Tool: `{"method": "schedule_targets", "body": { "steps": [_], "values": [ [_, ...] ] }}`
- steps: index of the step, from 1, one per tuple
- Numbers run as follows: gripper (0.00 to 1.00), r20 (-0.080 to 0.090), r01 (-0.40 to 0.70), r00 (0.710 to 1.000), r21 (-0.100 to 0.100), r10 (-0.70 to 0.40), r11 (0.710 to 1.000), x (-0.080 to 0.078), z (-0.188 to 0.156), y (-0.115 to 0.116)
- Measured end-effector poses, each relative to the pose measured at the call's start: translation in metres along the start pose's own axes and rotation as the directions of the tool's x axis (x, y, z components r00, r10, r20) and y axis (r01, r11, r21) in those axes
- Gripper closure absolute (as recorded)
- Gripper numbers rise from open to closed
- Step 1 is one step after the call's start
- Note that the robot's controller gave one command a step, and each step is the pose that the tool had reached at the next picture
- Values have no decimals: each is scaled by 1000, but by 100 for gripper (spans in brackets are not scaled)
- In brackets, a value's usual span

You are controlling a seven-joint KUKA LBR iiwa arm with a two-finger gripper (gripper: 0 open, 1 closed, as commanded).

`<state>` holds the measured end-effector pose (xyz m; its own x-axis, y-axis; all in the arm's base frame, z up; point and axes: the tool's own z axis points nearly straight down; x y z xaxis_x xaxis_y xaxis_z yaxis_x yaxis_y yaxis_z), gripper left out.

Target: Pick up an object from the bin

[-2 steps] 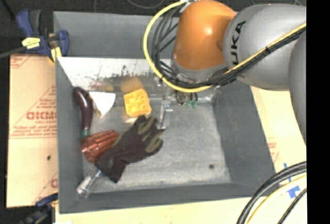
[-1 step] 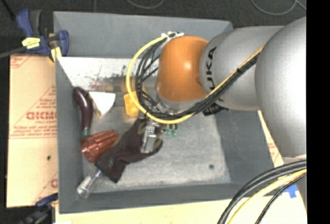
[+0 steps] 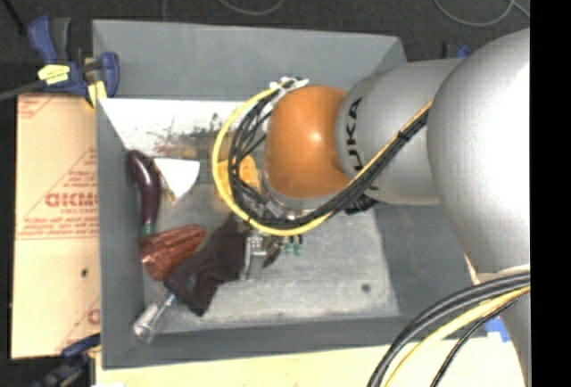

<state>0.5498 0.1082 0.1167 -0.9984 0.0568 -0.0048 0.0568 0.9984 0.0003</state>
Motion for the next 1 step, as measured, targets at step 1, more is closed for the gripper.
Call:
{"method": "schedule_targets", "body": {
  "steps": [1],
  "values": [
    [100,8,278,960,-1,-278,960,-5,36,18]
  ]
}}
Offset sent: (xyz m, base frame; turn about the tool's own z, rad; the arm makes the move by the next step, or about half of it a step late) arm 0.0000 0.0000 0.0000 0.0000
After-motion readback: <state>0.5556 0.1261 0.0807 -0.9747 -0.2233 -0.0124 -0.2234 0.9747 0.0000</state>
